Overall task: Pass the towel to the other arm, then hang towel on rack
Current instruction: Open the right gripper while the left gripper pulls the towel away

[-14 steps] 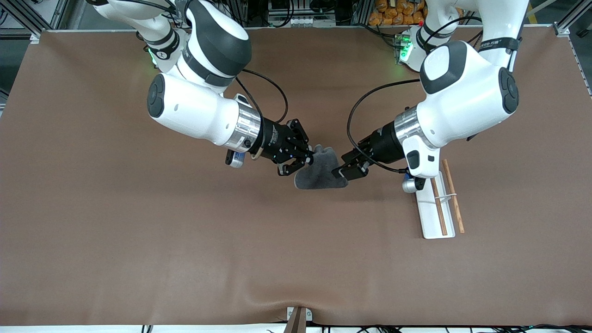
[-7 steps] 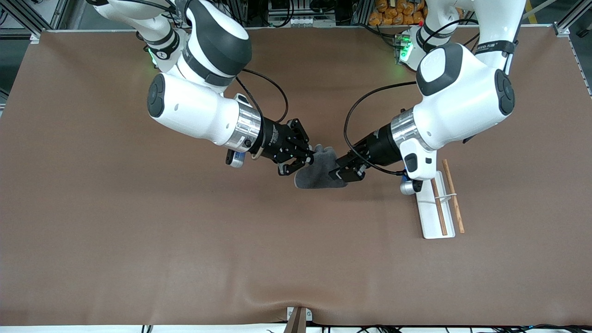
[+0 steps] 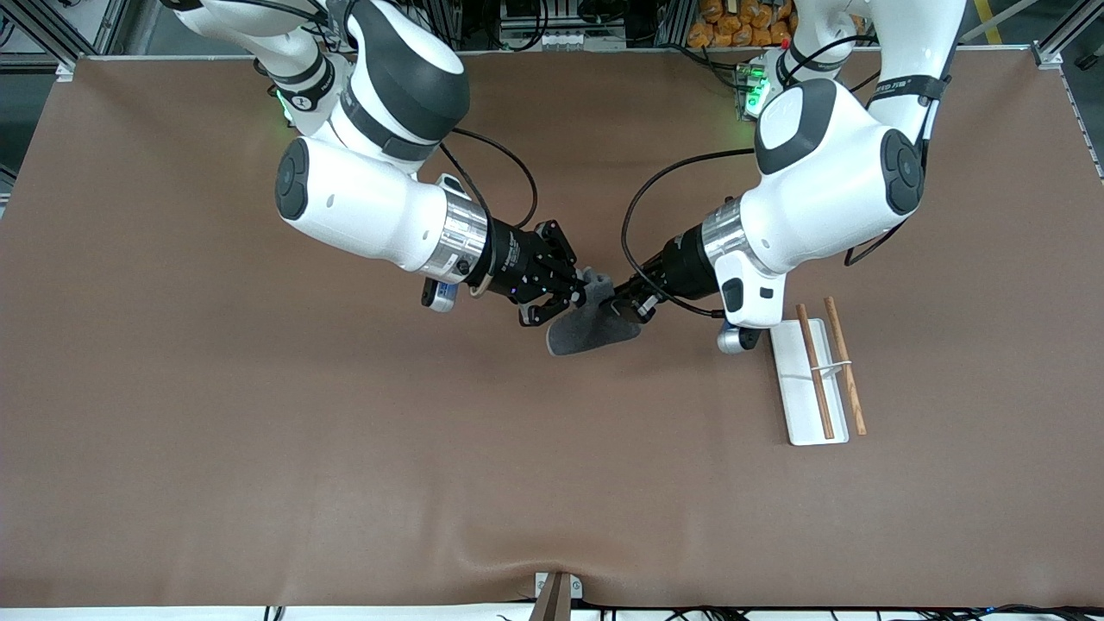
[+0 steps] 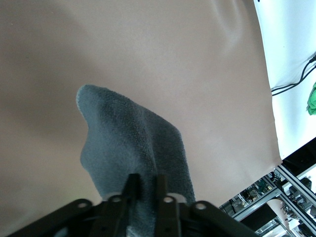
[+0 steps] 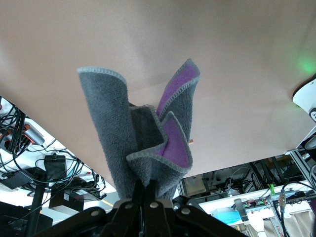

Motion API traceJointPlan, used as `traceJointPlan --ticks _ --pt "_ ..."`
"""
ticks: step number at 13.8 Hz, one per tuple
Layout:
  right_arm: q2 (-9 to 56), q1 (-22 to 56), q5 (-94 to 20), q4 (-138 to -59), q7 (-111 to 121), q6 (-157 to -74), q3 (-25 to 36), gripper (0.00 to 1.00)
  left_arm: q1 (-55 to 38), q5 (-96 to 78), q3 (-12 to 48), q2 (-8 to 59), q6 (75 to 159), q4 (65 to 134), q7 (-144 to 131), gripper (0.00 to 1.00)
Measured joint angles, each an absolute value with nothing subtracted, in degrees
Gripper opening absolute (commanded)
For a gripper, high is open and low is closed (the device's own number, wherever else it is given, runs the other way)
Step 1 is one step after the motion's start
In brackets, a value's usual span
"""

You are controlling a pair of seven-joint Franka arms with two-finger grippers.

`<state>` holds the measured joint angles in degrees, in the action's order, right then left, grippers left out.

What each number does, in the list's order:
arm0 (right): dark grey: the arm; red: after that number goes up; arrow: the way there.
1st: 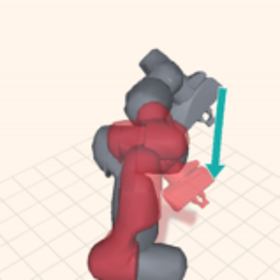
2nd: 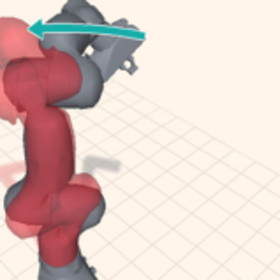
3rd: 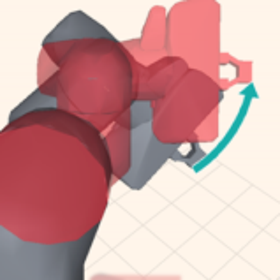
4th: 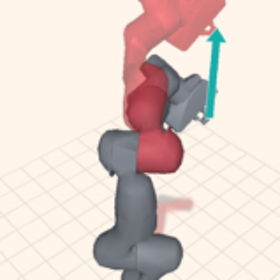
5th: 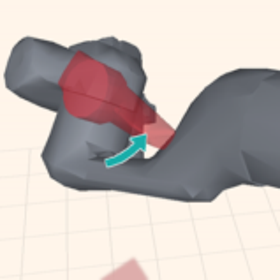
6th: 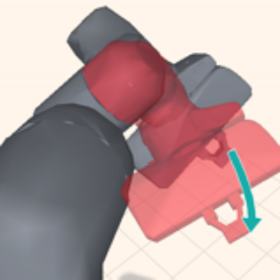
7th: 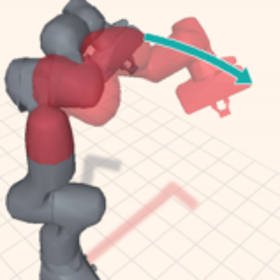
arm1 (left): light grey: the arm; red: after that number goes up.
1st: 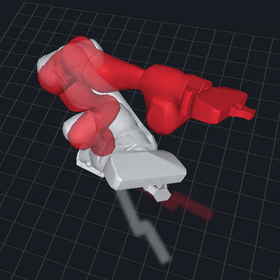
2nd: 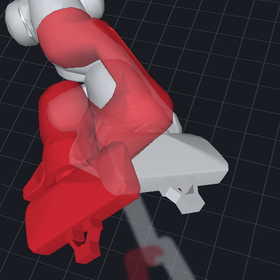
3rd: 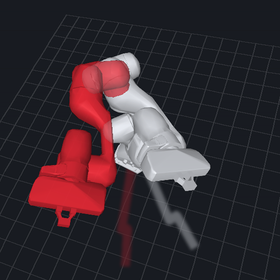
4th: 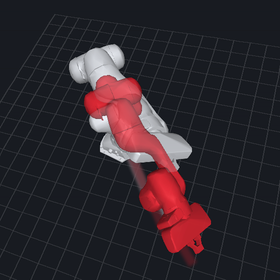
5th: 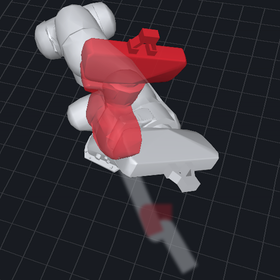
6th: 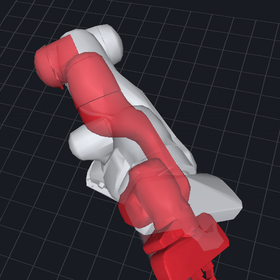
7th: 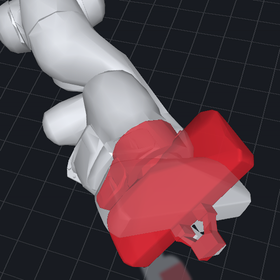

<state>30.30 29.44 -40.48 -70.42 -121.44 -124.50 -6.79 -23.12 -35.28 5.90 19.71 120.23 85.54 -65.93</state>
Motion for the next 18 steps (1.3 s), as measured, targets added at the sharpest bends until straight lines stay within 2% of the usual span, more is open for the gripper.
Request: traceJointPlan --ticks 3,4,5,7,8,12,18 --pt "30.3 29.4 -40.5 -70.4 -121.5 -124.2 -6.8 0.0 -23.1 -35.3 5.9 19.7 120.2 85.5 -65.9 0.0" --pt "30.3 29.4 -40.5 -70.4 -121.5 -124.1 -6.8 0.05 -23.1 -35.3 5.8 19.7 120.2 85.5 -65.9 0.0" --pt "30.3 29.4 -40.5 -70.4 -121.5 -123.9 -6.8 0.54 -23.0 -35.3 5.8 19.7 120.0 85.5 -65.9 0.0" --pt "30.3 29.3 -40.5 -70.2 -121.5 -121.6 -6.5 0.64 -22.5 -35.0 5.5 19.4 117.9 84.8 -65.8 0.0" --pt "30.3 29.1 -40.5 -70.0 -121.5 -120.3 -6.3 1.0 -21.8 -34.7 5.3 19.0 116.9 84.4 -65.3 0.0" --pt "30.3 28.3 -40.4 -69.5 -120.7 -116.4 -5.8 1.0 -19.1 -34.4 5.0 17.2 114.0 84.1 -62.7 0.0" --pt "27.8 21.9 -40.0 -67.9 -102.3 -101.1 -5.6 1.0 -13.0 -31.2 4.8 16.8 103.4 84.2 -47.5 0.0"
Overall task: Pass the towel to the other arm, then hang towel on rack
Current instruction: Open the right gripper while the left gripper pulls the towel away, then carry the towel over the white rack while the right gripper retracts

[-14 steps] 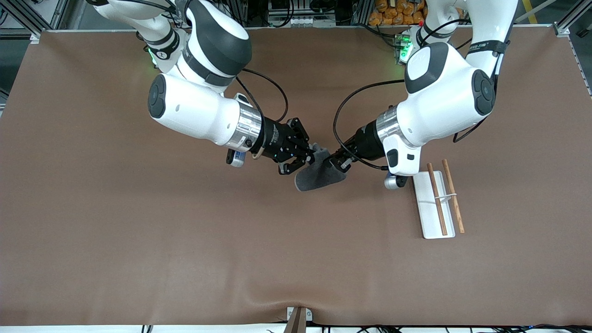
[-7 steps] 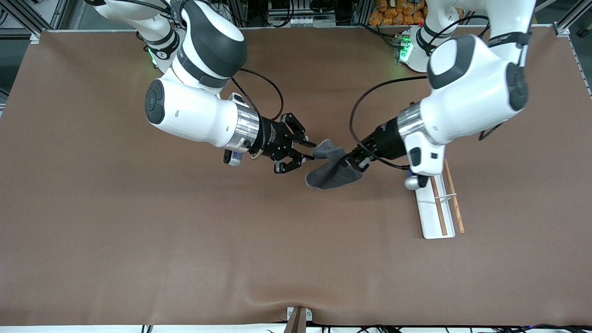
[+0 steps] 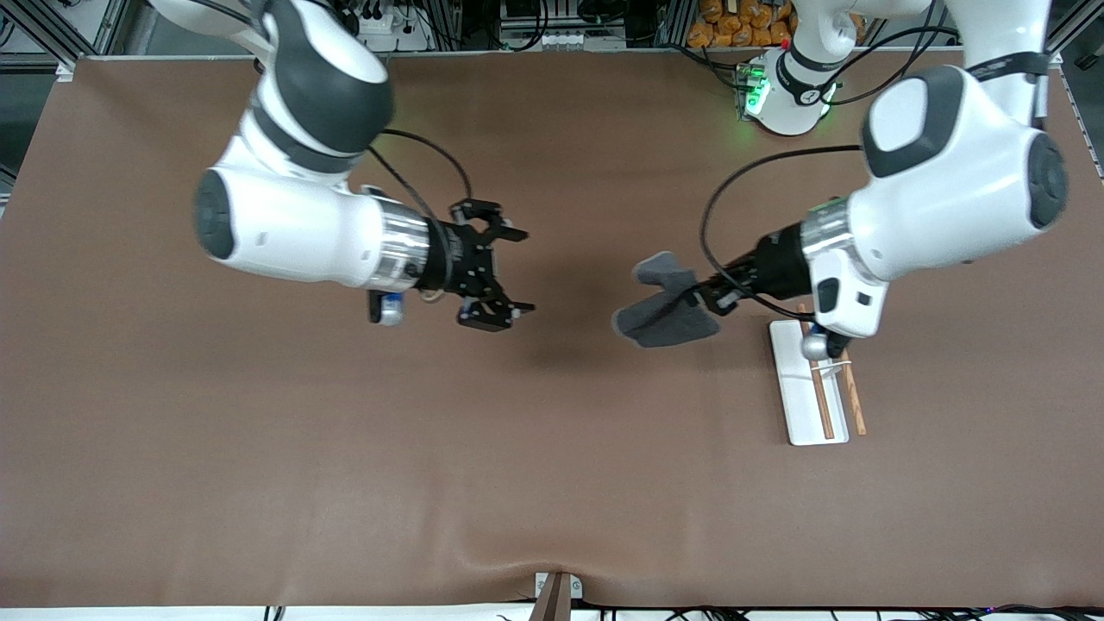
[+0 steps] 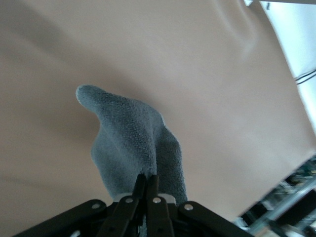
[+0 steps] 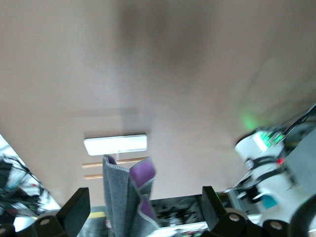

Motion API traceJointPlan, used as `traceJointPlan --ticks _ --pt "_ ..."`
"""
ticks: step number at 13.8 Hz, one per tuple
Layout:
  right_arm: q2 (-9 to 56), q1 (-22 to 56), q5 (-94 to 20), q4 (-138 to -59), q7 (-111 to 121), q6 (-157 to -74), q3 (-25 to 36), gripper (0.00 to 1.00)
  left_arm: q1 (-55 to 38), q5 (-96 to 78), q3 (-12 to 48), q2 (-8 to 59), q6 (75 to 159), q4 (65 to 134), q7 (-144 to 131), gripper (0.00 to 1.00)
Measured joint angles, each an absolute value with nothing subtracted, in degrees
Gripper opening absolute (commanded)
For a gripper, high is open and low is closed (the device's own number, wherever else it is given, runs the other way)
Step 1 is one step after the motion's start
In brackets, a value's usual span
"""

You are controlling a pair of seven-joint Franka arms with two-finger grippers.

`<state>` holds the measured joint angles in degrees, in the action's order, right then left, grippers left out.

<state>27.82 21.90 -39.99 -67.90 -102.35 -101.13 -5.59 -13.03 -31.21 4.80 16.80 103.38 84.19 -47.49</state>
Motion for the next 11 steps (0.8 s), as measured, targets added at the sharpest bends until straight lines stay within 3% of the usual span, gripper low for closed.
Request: traceJointPlan --ticks 7,11 --pt "21.7 18.6 -16.9 -67.8 -69.5 -82.3 -5.5 1.0 -7.6 -15.6 4.7 17.5 96.9 85.6 -29.4 0.0" --pt "19.9 11.1 -12.7 -67.8 -48.6 -75.7 -5.1 1.0 -4.9 -9.1 4.6 18.2 96.5 86.0 -23.1 0.0"
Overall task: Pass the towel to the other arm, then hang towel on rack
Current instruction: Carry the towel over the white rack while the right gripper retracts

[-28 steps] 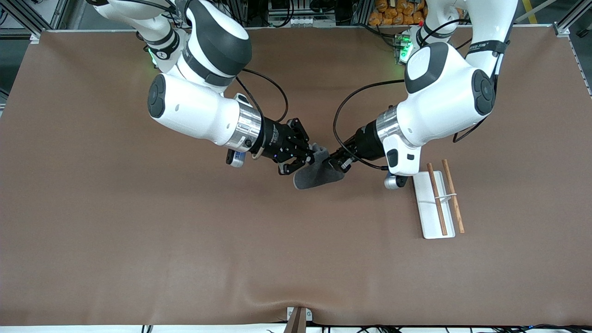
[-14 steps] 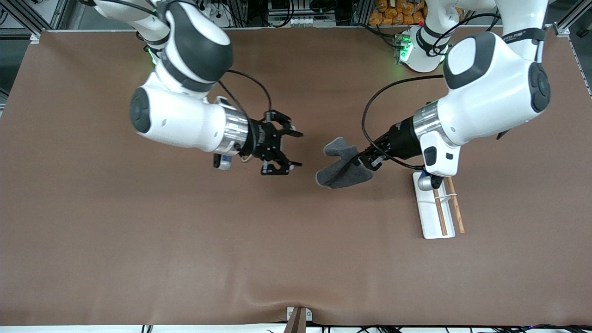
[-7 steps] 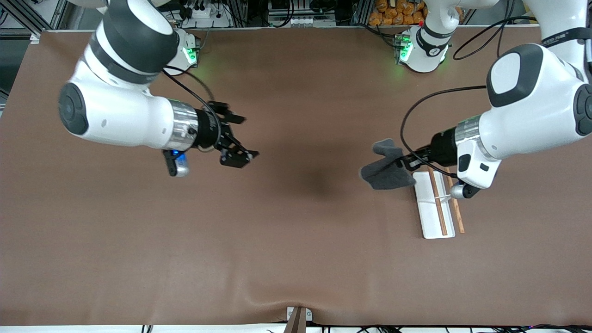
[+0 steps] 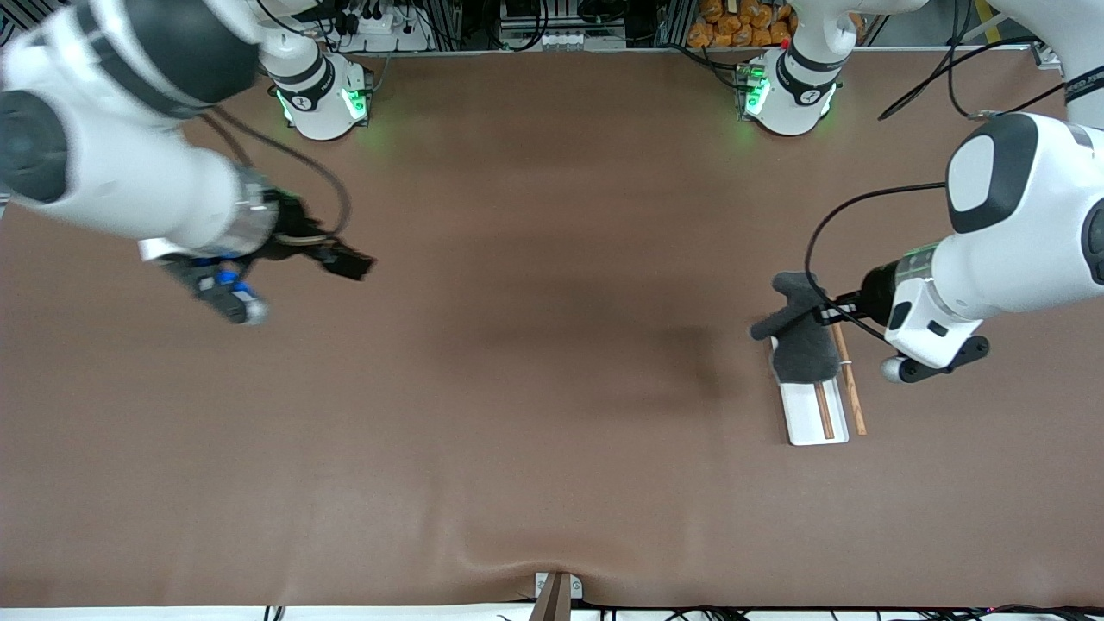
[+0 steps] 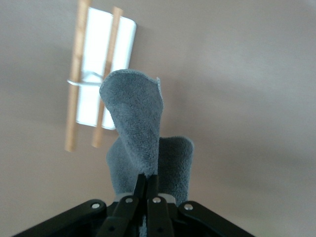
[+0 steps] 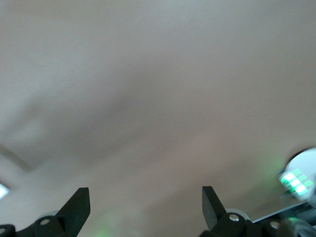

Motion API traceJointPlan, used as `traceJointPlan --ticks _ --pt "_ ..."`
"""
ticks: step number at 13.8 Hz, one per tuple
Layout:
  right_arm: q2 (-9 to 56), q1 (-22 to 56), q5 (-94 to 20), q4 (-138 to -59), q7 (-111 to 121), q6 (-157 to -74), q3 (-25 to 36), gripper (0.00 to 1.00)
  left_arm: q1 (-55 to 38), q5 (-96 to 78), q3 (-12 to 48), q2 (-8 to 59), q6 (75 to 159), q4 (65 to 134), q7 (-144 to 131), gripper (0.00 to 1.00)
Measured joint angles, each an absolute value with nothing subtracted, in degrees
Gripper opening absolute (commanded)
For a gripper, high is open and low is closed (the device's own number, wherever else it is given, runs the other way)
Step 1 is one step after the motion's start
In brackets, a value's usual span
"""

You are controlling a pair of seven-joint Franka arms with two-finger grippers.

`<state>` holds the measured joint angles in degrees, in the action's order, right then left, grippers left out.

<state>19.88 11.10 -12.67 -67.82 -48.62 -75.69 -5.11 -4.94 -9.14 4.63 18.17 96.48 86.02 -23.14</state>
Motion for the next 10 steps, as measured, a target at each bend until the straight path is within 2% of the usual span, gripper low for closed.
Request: traceJointPlan --ticks 7,10 --pt "17.7 1.4 -1.7 -70.5 -12.3 -74.1 -5.0 1.0 -0.7 -5.8 4.6 19.7 97.7 86.1 -13.2 0.0" --pt "14.6 -2.3 -0.9 -77.2 -1.9 -80.6 -5.0 1.0 0.4 -5.8 4.6 21.5 100.8 86.2 -11.1 0.0"
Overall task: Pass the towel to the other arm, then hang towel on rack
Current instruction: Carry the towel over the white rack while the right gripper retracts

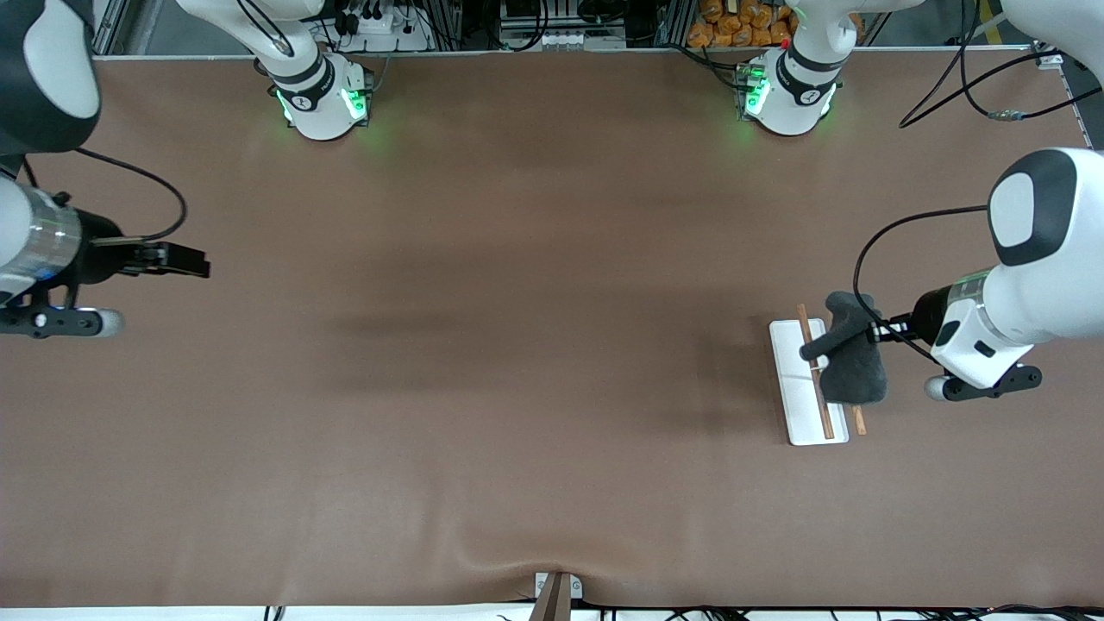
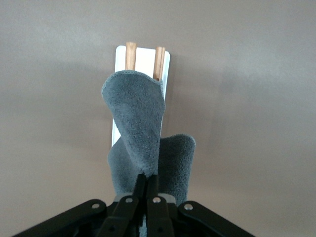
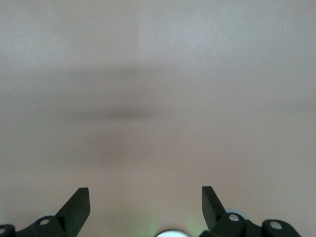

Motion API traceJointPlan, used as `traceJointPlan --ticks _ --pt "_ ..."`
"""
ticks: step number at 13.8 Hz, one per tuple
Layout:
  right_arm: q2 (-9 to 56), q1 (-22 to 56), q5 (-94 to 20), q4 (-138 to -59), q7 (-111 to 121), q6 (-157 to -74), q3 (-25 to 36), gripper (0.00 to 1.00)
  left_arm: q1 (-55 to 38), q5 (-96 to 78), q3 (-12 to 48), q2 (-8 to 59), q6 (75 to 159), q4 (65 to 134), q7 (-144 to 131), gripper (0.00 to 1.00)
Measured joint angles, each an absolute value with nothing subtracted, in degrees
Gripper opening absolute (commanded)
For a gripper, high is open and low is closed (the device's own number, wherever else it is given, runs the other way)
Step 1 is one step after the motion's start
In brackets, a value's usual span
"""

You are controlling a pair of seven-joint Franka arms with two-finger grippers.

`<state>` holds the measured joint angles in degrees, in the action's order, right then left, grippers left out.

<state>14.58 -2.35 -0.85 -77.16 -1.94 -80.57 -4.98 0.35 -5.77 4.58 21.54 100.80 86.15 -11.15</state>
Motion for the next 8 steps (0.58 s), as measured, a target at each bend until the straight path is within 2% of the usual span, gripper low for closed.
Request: traceJointPlan --ticks 4,6,8 --pt "4.3 -3.8 -0.8 -93.7 1.6 -90.7 -5.1 1.0 0.4 -5.8 4.6 24.7 105.5 86.1 -11.0 0.0" --pt "1.2 -3.8 -0.7 -96.2 1.6 -92.1 -5.2 1.0 0.4 -5.8 4.6 26.0 107.3 86.1 -11.0 0.0" --pt "-0.1 -3.8 -0.6 -95.3 1.6 -93.1 -5.1 1.0 0.4 -5.8 4.6 27.2 108.8 86.1 -11.0 0.0"
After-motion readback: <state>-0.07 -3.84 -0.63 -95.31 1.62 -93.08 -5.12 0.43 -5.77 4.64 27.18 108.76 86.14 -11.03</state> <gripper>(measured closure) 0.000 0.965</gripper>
